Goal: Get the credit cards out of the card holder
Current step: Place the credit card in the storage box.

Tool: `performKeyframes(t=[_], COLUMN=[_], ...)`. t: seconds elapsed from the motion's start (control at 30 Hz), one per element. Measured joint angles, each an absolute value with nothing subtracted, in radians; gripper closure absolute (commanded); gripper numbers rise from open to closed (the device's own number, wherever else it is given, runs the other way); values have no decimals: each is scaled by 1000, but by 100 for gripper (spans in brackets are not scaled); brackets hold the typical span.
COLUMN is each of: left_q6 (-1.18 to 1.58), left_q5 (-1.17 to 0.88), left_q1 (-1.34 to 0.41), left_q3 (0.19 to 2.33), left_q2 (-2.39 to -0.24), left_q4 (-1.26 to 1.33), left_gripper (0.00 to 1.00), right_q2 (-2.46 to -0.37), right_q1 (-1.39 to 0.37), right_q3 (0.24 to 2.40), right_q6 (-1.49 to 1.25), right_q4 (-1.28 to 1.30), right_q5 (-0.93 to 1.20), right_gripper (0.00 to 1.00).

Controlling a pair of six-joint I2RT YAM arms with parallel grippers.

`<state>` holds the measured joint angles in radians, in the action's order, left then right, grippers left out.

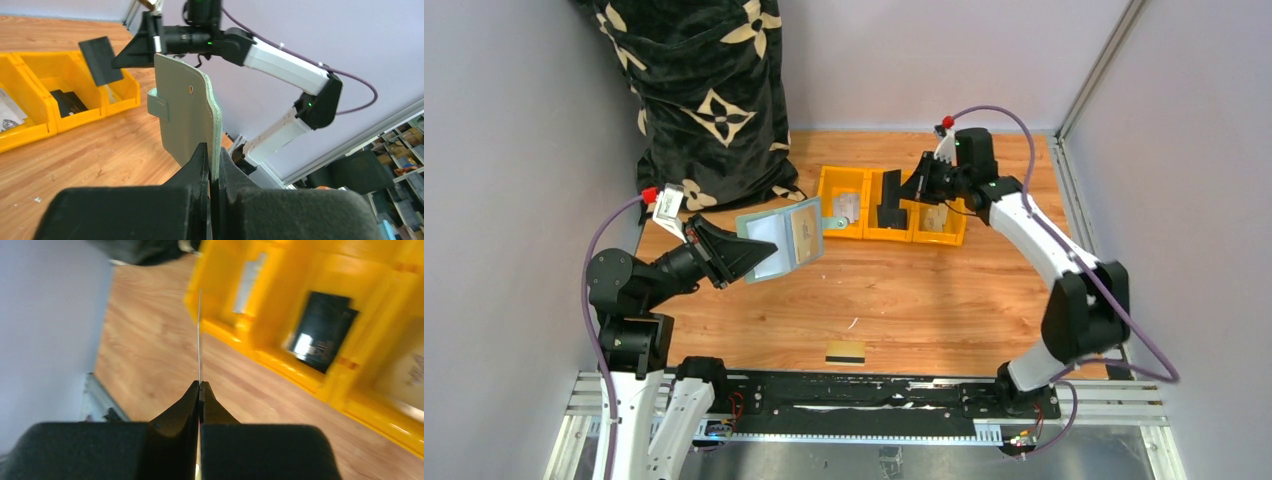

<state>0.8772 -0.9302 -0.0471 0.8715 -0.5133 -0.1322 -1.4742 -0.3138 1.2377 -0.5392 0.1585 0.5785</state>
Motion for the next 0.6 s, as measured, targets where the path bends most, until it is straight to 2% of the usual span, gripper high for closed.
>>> performKeyframes(t=[0.23, 0.6], left_q6=[867, 867], left_q5=[-931, -939], left_q1=[-47, -47], left_q3=[878, 879], left_q2=[-516, -516], left_q4=[-138, -136], left_gripper=[100, 100], right_q2=[-1768, -1950], right_q1=[-327, -395], right_q3=[1434, 1564], right_q6=[-438, -427], right_q4=[310, 367], right_q5=[383, 240], right_gripper=[100, 100])
